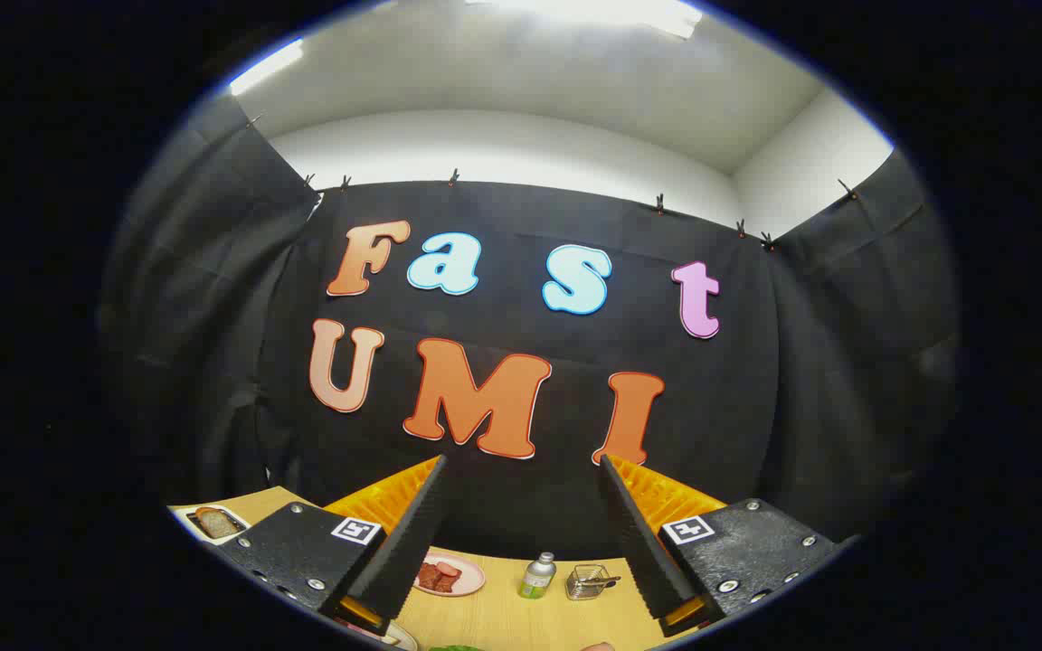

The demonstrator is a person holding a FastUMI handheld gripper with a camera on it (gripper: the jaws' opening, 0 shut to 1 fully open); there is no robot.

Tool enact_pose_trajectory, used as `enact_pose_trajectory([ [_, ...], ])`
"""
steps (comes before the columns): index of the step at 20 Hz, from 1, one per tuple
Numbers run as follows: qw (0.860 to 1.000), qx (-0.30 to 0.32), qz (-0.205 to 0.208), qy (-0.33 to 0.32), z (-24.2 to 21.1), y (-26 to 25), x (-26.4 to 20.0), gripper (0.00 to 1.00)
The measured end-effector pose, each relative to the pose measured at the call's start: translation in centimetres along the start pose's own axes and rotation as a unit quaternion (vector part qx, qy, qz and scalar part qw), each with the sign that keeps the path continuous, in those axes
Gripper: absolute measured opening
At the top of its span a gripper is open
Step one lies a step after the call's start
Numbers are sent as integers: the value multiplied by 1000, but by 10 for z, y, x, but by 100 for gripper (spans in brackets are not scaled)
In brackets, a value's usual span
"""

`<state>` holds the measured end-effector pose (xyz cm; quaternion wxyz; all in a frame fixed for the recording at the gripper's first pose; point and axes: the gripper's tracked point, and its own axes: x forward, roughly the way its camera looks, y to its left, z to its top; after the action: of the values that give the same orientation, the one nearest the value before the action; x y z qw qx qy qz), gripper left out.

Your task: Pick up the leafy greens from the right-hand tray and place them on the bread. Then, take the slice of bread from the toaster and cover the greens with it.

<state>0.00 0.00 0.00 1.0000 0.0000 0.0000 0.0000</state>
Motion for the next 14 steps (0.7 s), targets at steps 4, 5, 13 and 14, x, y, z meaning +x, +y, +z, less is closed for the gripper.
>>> enact_pose_trajectory([
  [4,1000,1,5,19,-8,8,-3,98],
  [5,1000,4,9,28,-12,12,-3,99],
  [13,999,8,13,48,-22,15,-3,99],
  [14,999,3,16,50,-22,16,-4,98],
])
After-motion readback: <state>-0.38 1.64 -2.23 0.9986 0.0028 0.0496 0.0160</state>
